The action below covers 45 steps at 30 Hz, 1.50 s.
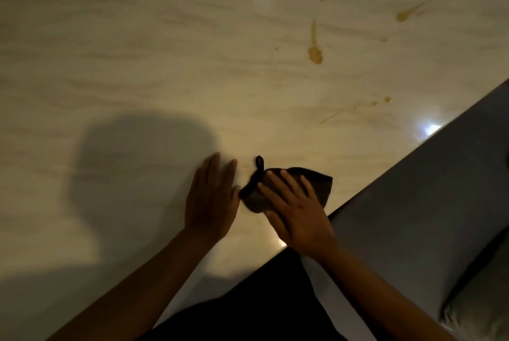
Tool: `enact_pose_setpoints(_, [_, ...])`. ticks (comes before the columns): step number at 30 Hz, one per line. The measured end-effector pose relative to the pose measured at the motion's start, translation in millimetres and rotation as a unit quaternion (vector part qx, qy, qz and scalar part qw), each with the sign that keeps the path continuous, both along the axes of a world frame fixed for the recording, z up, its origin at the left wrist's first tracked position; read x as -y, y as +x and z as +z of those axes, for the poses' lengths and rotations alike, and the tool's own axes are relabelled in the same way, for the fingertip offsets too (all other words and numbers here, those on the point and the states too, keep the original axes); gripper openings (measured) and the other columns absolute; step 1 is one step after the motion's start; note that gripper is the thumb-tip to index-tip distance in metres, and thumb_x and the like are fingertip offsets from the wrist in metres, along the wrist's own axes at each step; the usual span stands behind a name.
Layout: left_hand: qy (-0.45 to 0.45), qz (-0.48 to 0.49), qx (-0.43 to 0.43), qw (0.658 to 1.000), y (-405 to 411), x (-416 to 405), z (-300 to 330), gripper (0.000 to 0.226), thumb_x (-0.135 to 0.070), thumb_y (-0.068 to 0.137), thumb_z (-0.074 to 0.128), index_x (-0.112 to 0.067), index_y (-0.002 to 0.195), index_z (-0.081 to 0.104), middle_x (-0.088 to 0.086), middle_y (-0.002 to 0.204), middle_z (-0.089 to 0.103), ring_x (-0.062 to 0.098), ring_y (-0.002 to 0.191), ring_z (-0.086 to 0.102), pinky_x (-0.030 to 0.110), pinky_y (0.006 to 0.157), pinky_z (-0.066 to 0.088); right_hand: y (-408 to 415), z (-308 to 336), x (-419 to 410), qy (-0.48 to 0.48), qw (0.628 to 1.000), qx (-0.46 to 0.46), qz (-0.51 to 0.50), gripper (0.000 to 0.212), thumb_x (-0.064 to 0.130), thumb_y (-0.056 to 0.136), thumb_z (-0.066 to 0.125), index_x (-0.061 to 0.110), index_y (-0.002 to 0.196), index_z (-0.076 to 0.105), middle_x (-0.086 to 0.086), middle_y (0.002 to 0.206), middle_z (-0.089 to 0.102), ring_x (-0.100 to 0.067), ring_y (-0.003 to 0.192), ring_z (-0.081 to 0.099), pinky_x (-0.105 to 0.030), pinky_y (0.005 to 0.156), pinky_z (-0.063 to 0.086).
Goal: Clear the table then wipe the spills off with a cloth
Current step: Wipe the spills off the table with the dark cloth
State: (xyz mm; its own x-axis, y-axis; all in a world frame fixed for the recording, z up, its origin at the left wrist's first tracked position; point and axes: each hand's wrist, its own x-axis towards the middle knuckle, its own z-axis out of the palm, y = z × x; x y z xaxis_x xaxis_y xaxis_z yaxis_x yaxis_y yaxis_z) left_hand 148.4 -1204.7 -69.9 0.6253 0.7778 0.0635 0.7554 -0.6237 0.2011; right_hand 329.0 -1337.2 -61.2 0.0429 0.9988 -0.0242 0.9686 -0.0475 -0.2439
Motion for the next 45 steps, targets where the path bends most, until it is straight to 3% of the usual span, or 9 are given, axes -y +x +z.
enact_pose_setpoints(3, [0.016,-0.010,-0.005,1.000,6.4,-7.4,-2.6,0.055,-0.037,0.099,0.047,-0.017,0.150,0.048,0.025,0.155,0.039,0.043,0.141,0.041,0.054,0.114,0.035,50.7,-4.3,-35.0,0.025,0.999,0.024,-0.003,0.054,0.044,0.102,0.039,0.028,0.153,0.035,0.000,0.162,0.028,-0.026,0.151,0.021,-0.054,0.117,0.020])
enact_pose_setpoints(8, [-0.004,-0.028,-0.053,0.998,38.9,-34.0,1.2,0.065,-0.051,0.099,0.036,-0.021,0.156,0.036,0.026,0.159,0.031,0.046,0.143,0.033,0.058,0.116,0.029,116.8,-7.1,-117.9,0.017,0.969,0.006,-0.246,0.055,0.048,0.103,0.025,0.028,0.154,0.029,-0.004,0.163,0.025,-0.028,0.150,0.018,-0.055,0.120,0.015])
enact_pose_setpoints(10, [-0.011,-0.024,-0.055,0.998,49.9,-41.2,0.9,0.066,-0.052,0.099,0.035,-0.020,0.157,0.037,0.027,0.159,0.031,0.048,0.143,0.034,0.059,0.115,0.030,102.5,-7.0,-123.9,0.018,0.963,0.009,-0.269,0.056,0.048,0.103,0.023,0.027,0.154,0.029,-0.004,0.163,0.025,-0.029,0.150,0.017,-0.055,0.120,0.013])
enact_pose_setpoints(18, [-0.035,0.000,-0.053,0.998,63.4,-44.4,4.1,0.067,-0.048,0.099,0.045,-0.026,0.160,0.028,0.020,0.165,0.021,0.045,0.150,0.021,0.059,0.120,0.023,79.7,-0.7,-71.0,-0.005,1.000,0.004,-0.013,0.055,0.047,0.104,0.032,0.031,0.156,0.025,0.004,0.165,0.019,-0.021,0.153,0.009,-0.053,0.121,0.012])
enact_pose_setpoints(24, [-0.027,0.045,-0.044,0.998,78.5,-55.3,-2.6,0.067,-0.053,0.098,0.031,-0.027,0.160,0.027,0.021,0.165,0.021,0.044,0.151,0.023,0.059,0.119,0.024,147.2,-2.5,-162.0,0.003,0.990,0.013,-0.143,0.056,0.049,0.101,0.026,0.029,0.154,0.031,-0.001,0.163,0.025,-0.026,0.151,0.018,-0.052,0.120,0.015])
enact_pose_setpoints(31, [-0.061,0.139,-0.047,0.987,124.3,-95.1,-1.8,0.067,-0.038,0.099,0.048,-0.027,0.161,0.024,0.020,0.167,0.015,0.041,0.153,0.014,0.057,0.122,0.016,136.8,-3.0,-148.8,0.003,0.997,0.005,0.082,0.053,0.047,0.104,0.034,0.029,0.154,0.031,0.002,0.163,0.024,-0.024,0.152,0.013,-0.051,0.121,0.012])
enact_pose_setpoints(36, [-0.066,0.196,-0.040,0.978,155.0,-126.6,3.2,0.065,-0.046,0.098,0.026,-0.029,0.160,0.026,0.017,0.167,0.018,0.038,0.153,0.016,0.055,0.122,0.016,184.8,-6.8,-240.6,0.004,0.982,0.011,0.187,0.053,0.045,0.103,0.036,0.029,0.154,0.032,0.000,0.162,0.026,-0.028,0.150,0.020,-0.052,0.118,0.019])
enact_pose_setpoints(41, [-0.050,0.253,-0.055,0.965,183.7,-151.3,4.4,0.068,-0.049,0.096,0.029,-0.025,0.160,0.028,0.021,0.164,0.020,0.042,0.150,0.020,0.056,0.120,0.018,223.3,-7.7,-351.9,0.019,0.990,0.034,0.138,0.054,0.046,0.103,0.025,0.026,0.152,0.037,-0.004,0.159,0.034,-0.032,0.147,0.027,-0.055,0.115,0.025])
enact_pose_setpoints(45, [-0.065,0.293,-0.061,0.952,199.5,-160.4,3.0,0.064,-0.045,0.100,0.035,-0.029,0.161,0.021,0.019,0.166,0.014,0.040,0.152,0.013,0.056,0.123,0.015,215.6,-6.4,-345.9,0.030,0.991,0.012,0.132,0.053,0.044,0.104,0.026,0.024,0.152,0.035,-0.004,0.161,0.030,-0.032,0.149,0.022,-0.054,0.119,0.019])
